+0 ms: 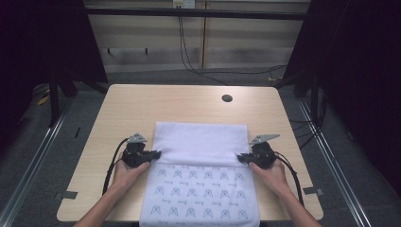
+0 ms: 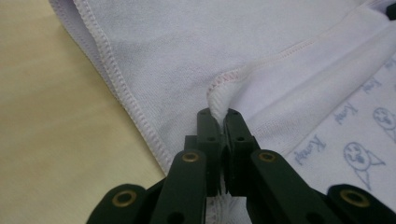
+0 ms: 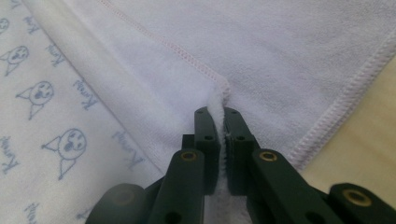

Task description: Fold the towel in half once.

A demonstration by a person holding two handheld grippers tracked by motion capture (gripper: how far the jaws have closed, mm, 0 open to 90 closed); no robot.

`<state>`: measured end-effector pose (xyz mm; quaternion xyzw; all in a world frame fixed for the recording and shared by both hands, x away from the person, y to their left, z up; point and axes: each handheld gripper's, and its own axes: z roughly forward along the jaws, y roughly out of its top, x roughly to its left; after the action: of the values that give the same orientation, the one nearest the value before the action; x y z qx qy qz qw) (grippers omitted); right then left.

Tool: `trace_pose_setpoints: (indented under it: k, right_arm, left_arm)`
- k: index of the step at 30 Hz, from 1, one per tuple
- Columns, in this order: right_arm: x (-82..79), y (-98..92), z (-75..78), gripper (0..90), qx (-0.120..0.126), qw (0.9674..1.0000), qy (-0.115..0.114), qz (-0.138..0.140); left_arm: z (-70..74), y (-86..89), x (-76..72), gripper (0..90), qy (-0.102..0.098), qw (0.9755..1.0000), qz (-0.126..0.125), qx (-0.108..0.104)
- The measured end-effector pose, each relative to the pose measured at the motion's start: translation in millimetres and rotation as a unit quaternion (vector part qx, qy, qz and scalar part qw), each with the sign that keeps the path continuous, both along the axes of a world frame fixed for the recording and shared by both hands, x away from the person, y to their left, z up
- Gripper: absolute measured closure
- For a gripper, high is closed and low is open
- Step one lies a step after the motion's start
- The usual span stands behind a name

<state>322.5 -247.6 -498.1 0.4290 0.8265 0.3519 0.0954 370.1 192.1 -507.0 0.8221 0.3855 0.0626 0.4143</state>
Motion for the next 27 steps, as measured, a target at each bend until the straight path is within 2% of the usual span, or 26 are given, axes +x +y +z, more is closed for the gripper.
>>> trace_pose_setpoints:
  k: [3, 6, 8, 9, 10, 13, 14, 16, 17, 19, 20, 21, 22, 23, 24, 27]
  right_arm:
    - [23.7, 2.3, -1.3, 86.6, 0.005, 0.9999, 0.0, -0.014]
    - [47.9, 3.1, -1.7, 86.6, 0.002, 0.9996, 0.001, -0.03]
    - [64.9, 3.4, -1.5, 86.6, 0.001, 0.9991, 0.006, -0.043]
    - [70.9, 3.0, -2.1, 86.6, 0.002, 0.9991, 0.001, -0.041]
    - [77.4, 2.9, -1.8, 86.6, 0.001, 0.9988, 0.005, -0.049]
    - [93.3, 3.2, -2.2, 86.6, -0.005, 0.998, 0.0, -0.064]
    - [98.2, 3.1, -1.8, 86.6, -0.007, 0.9975, 0.003, -0.071]
    - [107.3, 2.9, -1.8, 86.5, -0.006, 0.9966, 0.005, -0.082]
    - [111.5, 2.5, -2.0, 86.5, -0.004, 0.9959, 0.007, -0.091]
    - [118.2, 4.1, -1.6, 86.4, -0.016, 0.9945, 0.001, -0.103]
    - [121.2, 5.3, -1.8, 86.4, -0.018, 0.9936, -0.001, -0.112]
    - [123.4, 7.2, -1.5, 86.4, -0.025, 0.9929, -0.006, -0.116]
    - [124.7, 8.4, -0.6, 86.4, -0.027, 0.9918, -0.001, -0.125]
    - [124.2, 9.4, 0.3, 86.3, -0.026, 0.9917, 0.0, -0.126]
    - [123.2, 8.7, 2.2, 86.4, -0.022, 0.9931, -0.009, -0.115]
    - [118.3, -2.4, 18.4, 86.3, 0.037, 0.9924, -0.044, -0.109]
  left_arm:
    - [-0.8, -2.3, 19.2, 87.4, -0.009, 0.9999, 0.012, 0.002]
    - [-2.0, -4.8, 42.5, 87.4, -0.008, 0.9996, 0.028, -0.001]
    - [-1.8, -7.5, 57.2, 87.4, -0.015, 0.9993, 0.032, 0.011]
    - [-1.5, -9.1, 64.0, 87.4, -0.013, 0.9992, 0.035, 0.013]
    - [-1.7, -10.2, 70.5, 87.4, -0.015, 0.9992, 0.035, 0.013]
    - [-3.6, -10.5, 88.0, 87.3, -0.014, 0.9988, 0.046, 0.007]
    - [-4.4, -11.4, 93.6, 87.3, -0.01, 0.9986, 0.053, 0.0]
    - [-5.8, -14.3, 98.9, 87.3, -0.009, 0.9976, 0.068, -0.012]
    - [-5.0, -15.4, 101.7, 87.3, -0.009, 0.9979, 0.064, -0.005]
    - [-4.1, -16.3, 107.2, 87.3, -0.005, 0.9979, 0.065, -0.003]
    - [-3.3, -16.3, 108.9, 87.3, 0.002, 0.9979, 0.065, -0.006]
    - [-1.9, -13.3, 110.1, 87.3, 0.01, 0.9972, 0.071, -0.02]
    - [0.5, -9.5, 109.5, 87.3, 0.013, 0.9969, 0.071, -0.031]
    - [3.3, -7.6, 107.8, 87.4, 0.012, 0.9969, 0.072, -0.028]
    - [8.1, -7.3, 105.4, 87.4, 0.003, 0.9972, 0.071, -0.023]
    - [32.2, -4.3, 95.4, 87.4, -0.03, 0.9972, 0.054, -0.042]
